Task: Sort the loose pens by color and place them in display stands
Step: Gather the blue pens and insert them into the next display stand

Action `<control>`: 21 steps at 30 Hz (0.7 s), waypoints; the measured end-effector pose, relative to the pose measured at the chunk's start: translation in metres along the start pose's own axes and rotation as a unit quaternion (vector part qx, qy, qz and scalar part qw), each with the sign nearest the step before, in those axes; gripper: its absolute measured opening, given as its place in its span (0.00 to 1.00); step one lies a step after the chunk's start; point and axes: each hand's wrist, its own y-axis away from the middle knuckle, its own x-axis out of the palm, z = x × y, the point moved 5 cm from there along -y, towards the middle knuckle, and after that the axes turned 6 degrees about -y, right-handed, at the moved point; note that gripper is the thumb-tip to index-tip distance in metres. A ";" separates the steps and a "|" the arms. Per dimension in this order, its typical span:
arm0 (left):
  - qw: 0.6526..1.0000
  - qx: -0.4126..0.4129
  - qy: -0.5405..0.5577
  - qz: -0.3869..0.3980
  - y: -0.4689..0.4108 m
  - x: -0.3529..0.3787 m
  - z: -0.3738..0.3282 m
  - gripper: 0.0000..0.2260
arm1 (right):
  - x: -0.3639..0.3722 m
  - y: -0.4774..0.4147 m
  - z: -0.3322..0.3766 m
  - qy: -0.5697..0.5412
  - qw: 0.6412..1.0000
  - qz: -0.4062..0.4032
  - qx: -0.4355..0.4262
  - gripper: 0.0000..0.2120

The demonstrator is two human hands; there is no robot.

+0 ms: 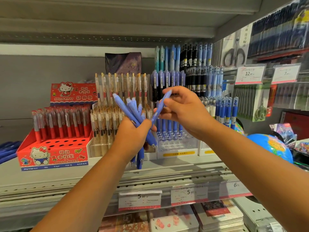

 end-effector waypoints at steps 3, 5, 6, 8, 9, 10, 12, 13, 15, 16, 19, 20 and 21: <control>1.000 0.006 -0.016 -0.012 0.000 -0.001 -0.001 0.29 | -0.014 -0.004 0.010 -0.007 0.998 -0.053 -0.015 0.09; 0.999 -0.016 -0.035 -0.008 -0.001 -0.001 0.000 0.22 | -0.024 -0.006 0.017 0.018 0.996 -0.085 -0.038 0.10; 0.999 -0.028 -0.032 0.003 -0.001 0.001 0.001 0.17 | -0.028 -0.007 0.021 0.042 0.992 -0.102 -0.055 0.10; 0.999 -0.035 -0.018 0.012 -0.001 0.002 0.003 0.12 | -0.036 -0.007 0.028 0.106 0.981 -0.136 -0.094 0.10; 0.999 -0.031 -0.012 0.012 -0.001 0.002 0.005 0.14 | -0.039 -0.007 0.031 0.140 0.972 -0.150 -0.113 0.10; 1.000 -0.025 -0.010 0.010 -0.001 0.001 0.005 0.15 | -0.041 -0.007 0.032 0.174 0.963 -0.159 -0.128 0.11; 1.000 -0.024 -0.014 0.004 0.000 0.001 0.004 0.12 | -0.044 -0.009 0.031 0.266 0.939 -0.163 -0.146 0.12; 0.999 -0.028 -0.020 0.005 0.000 0.001 0.002 0.09 | -0.045 -0.010 0.029 0.327 0.920 -0.158 -0.145 0.12; 0.999 -0.029 -0.034 0.003 0.000 0.001 0.003 0.11 | -0.046 -0.015 0.022 0.439 0.877 -0.144 -0.130 0.15; 0.999 -0.023 -0.038 0.003 -0.001 0.001 0.004 0.13 | -0.046 -0.017 0.018 0.477 0.859 -0.139 -0.122 0.16; 0.999 -0.006 -0.036 0.002 -0.002 0.000 0.007 0.18 | -0.046 -0.018 0.009 0.540 0.824 -0.132 -0.108 0.18; 0.999 -0.007 -0.038 0.000 -0.002 0.000 0.006 0.18 | -0.046 -0.019 0.006 0.554 0.816 -0.129 -0.103 0.19; 0.999 -0.009 -0.042 -0.001 -0.001 0.000 0.007 0.19 | -0.045 -0.020 0.004 0.565 0.810 -0.125 -0.097 0.20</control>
